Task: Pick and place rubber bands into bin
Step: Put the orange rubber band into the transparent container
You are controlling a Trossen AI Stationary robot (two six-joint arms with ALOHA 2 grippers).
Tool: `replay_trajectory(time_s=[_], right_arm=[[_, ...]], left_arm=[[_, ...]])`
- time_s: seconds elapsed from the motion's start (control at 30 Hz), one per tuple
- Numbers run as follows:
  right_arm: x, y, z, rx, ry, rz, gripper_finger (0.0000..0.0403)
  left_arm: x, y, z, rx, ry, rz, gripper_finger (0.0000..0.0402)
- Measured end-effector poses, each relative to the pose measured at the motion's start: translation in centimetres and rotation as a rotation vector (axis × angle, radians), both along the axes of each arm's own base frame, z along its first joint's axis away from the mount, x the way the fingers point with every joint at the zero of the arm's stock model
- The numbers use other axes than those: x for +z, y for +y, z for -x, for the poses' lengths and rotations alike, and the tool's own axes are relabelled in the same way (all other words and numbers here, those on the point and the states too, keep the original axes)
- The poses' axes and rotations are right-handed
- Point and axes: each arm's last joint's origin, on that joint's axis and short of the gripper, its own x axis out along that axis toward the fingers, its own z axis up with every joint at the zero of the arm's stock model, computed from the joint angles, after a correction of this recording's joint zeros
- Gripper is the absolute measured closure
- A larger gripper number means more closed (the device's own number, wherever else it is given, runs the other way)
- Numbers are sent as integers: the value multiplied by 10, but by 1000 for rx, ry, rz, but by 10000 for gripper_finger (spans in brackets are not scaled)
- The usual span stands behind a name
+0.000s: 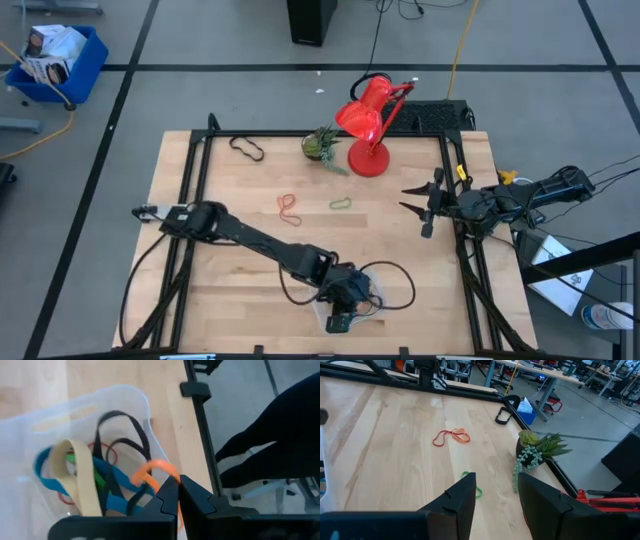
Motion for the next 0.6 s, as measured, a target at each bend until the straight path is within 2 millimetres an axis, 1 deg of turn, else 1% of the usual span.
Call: replay_trajectory(time_s=[0.13, 0.23, 0.33, 0.5, 0.6], right_arm=[[0, 0, 0, -10, -11, -33, 259], [0, 0, 0, -15, -16, -50, 259], [0, 0, 0, -15, -16, -50, 259], [0, 0, 0, -14, -16, -49, 259], [0, 0, 0, -14, -16, -48, 259]], left_arm=[[-16, -1, -4, -1, 28, -12, 396], [-24, -1, -6, 6, 41, -29, 384], [-25, -1, -6, 15, 38, -42, 380], [-28, -1, -4, 15, 52, -48, 396], [-28, 0, -5, 27, 53, -40, 387]])
